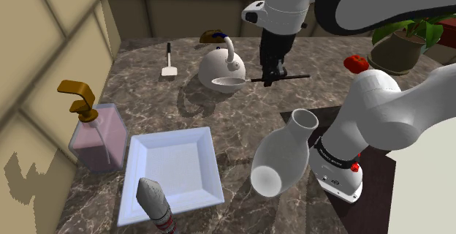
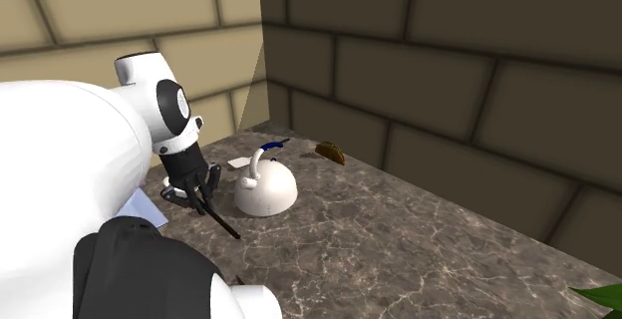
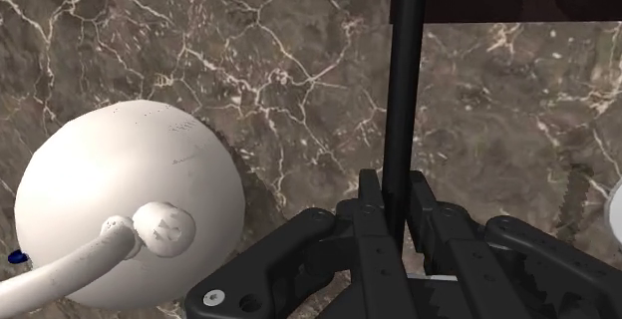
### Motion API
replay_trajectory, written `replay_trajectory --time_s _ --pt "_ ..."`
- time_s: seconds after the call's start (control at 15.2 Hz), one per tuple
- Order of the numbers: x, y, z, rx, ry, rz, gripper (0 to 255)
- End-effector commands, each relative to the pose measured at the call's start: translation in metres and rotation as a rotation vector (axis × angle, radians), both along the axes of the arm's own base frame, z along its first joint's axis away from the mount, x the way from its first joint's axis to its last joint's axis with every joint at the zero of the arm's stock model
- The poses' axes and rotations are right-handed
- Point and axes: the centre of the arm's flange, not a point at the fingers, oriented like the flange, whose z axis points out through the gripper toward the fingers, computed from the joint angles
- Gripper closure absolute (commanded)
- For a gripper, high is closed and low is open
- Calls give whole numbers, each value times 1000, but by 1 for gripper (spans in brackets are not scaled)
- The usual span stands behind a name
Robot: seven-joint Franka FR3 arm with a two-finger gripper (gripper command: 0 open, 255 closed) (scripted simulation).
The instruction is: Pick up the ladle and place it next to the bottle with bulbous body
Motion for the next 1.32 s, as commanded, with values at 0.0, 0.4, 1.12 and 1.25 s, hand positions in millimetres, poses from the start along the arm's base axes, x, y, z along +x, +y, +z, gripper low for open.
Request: replay_trajectory --time_s 0.0,0.4,1.12,1.25 --pt "0 0 -11 0 -1 0 255" --pt "0 0 -42 0 -1 0 255" --pt "0 0 -100 0 -1 0 255" --pt "0 0 -111 0 -1 0 255"
